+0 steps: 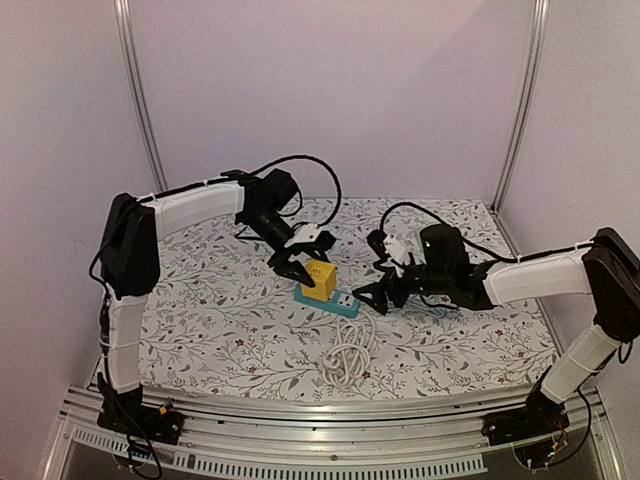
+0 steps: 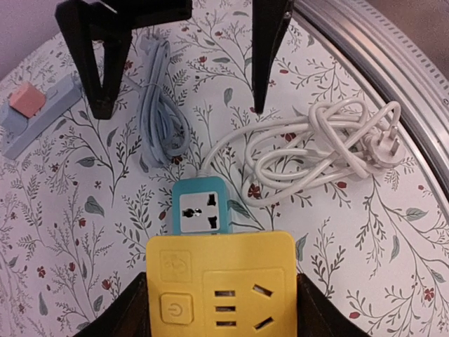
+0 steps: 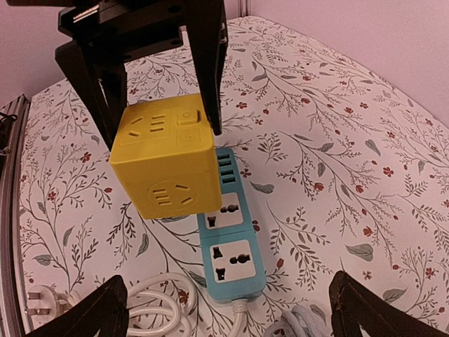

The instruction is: Insert the plug

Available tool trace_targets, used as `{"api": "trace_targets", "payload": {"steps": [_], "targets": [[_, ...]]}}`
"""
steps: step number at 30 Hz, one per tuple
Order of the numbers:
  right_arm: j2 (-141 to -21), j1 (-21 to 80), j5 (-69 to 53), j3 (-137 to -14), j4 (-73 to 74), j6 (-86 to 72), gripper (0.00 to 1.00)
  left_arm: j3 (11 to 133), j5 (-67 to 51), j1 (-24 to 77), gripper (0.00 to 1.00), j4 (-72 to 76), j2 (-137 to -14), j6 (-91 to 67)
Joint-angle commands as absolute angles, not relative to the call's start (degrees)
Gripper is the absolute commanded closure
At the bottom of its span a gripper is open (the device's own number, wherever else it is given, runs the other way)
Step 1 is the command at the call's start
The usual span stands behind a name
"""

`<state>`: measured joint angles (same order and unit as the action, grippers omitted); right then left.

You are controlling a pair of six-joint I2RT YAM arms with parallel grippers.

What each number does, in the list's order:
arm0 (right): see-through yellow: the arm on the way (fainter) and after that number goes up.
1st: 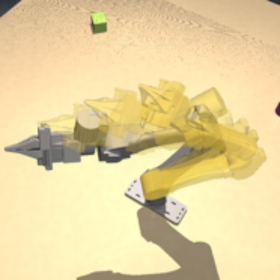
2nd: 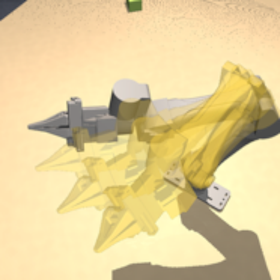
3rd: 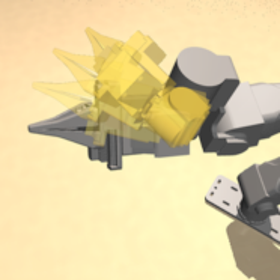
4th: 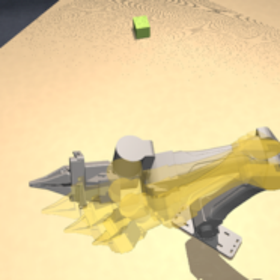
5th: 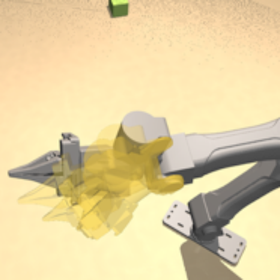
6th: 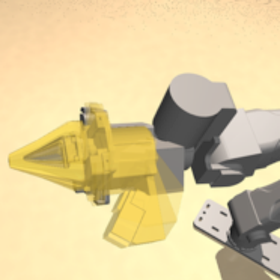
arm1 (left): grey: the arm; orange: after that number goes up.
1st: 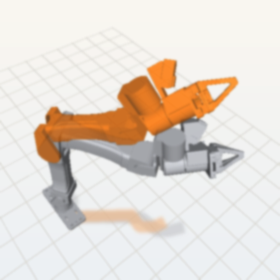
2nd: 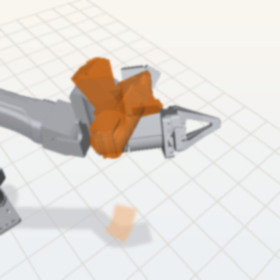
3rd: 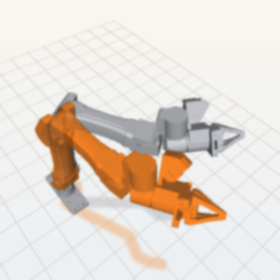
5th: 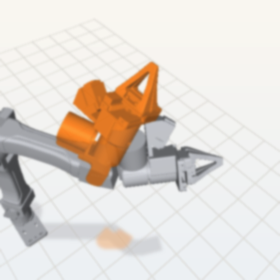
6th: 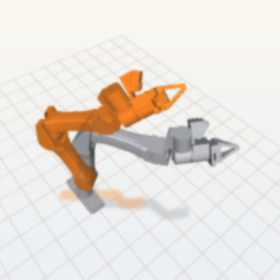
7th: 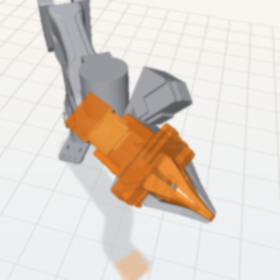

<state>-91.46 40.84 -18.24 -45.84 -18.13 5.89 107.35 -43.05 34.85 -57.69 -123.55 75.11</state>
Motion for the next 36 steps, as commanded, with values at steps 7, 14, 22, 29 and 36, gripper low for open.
{"api": "trace_targets", "payload": {"steps": [7, 14, 22, 29, 36], "targets": [[-88.06, 40.62, -15.76, -39.95, -24.05, -3.22, 0.01, 112.35, -45.07, 34.97, 1.0, -57.3, -128.48, 74.82], [-87.63, 40.61, -16.7, -39.03, -24.17, -3.77, 0.01, 114.58, -44.32, 35.07, 1.0, -57.25, -130.85, 74.52], [-87.63, 40.61, -16.88, -38.76, -24.12, -3.74, 0.01, 114.71, -42.37, 35.07, 1.0, -57.52, -131.7, 74.54], [-87.54, 40.63, -17.4, -39.02, -24.04, -3.69, 0.01, 115.47, -40.87, 35.07, 1.0, -57.48, -133.07, 74.92], [-87.06, 40.62, -17.88, -39.02, -23.26, -3.86, 0.01, 117.62, -39.13, 35.01, 1.0, -58.8, -134.52, 78.82]]}}
